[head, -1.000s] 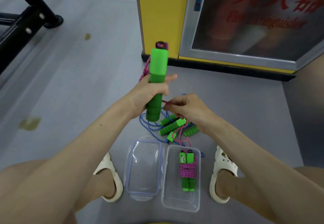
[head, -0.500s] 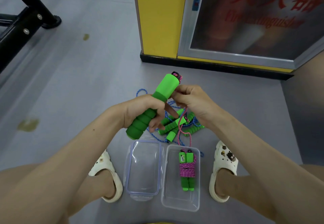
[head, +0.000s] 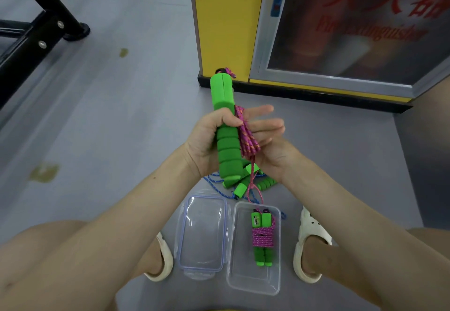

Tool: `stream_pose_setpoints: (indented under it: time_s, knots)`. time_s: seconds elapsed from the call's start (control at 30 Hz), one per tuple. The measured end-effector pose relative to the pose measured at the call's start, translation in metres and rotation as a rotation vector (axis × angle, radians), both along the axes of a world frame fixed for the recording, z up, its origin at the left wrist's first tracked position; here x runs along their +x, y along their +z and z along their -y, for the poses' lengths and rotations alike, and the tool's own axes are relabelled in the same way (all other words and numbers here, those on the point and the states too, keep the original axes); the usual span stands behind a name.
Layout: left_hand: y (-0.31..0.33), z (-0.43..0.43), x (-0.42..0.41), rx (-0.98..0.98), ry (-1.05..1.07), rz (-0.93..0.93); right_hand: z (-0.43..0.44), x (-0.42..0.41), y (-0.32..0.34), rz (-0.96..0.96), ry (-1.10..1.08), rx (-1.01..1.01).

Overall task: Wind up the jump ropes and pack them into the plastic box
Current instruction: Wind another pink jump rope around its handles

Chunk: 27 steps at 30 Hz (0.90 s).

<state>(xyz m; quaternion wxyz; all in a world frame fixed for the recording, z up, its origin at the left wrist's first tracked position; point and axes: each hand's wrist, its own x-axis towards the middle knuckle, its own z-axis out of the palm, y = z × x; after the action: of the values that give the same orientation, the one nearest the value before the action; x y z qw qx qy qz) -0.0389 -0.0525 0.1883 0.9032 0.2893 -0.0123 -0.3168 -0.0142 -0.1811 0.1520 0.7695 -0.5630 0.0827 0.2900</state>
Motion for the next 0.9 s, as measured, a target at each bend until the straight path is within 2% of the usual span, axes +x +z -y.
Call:
stream_pose_setpoints:
  time_s: [0.13, 0.27, 0.33, 0.4, 0.47, 0.53, 0.67, 0.8, 0.9]
  knots:
    - [0.001, 0.002, 0.002, 0.066, 0.136, 0.004, 0.000, 0.002, -0.002, 0.039, 0.052, -0.149]
    - [0.012, -0.002, 0.005, 0.227, 0.328, -0.028, 0.001, -0.006, -0.005, 0.068, 0.237, -0.249]
    - [0.012, -0.005, 0.006, 0.388, 0.375, -0.024, 0.003, -0.006, -0.002, 0.087, 0.283, -0.274]
    - [0.013, -0.006, 0.006, 0.747, 0.320, 0.090, 0.005, -0.005, 0.003, 0.133, 0.301, -0.325]
    - [0.015, -0.007, 0.005, 1.177, 0.203, 0.289, 0.008, -0.004, 0.007, 0.175, 0.318, -0.342]
    - [0.011, -0.007, 0.005, 1.418, 0.096, 0.429, 0.010, -0.003, 0.008, 0.185, 0.302, -0.343]
    - [0.002, -0.011, 0.005, 1.548, -0.030, 0.474, 0.011, 0.001, 0.013, 0.219, 0.261, -0.331]
    - [0.001, -0.015, 0.007, 1.720, -0.142, 0.514, 0.017, 0.006, 0.013, 0.271, 0.190, -0.400]
    - [0.000, -0.018, 0.004, 1.693, -0.230, 0.434, 0.016, 0.005, 0.011, 0.286, 0.217, -0.406]
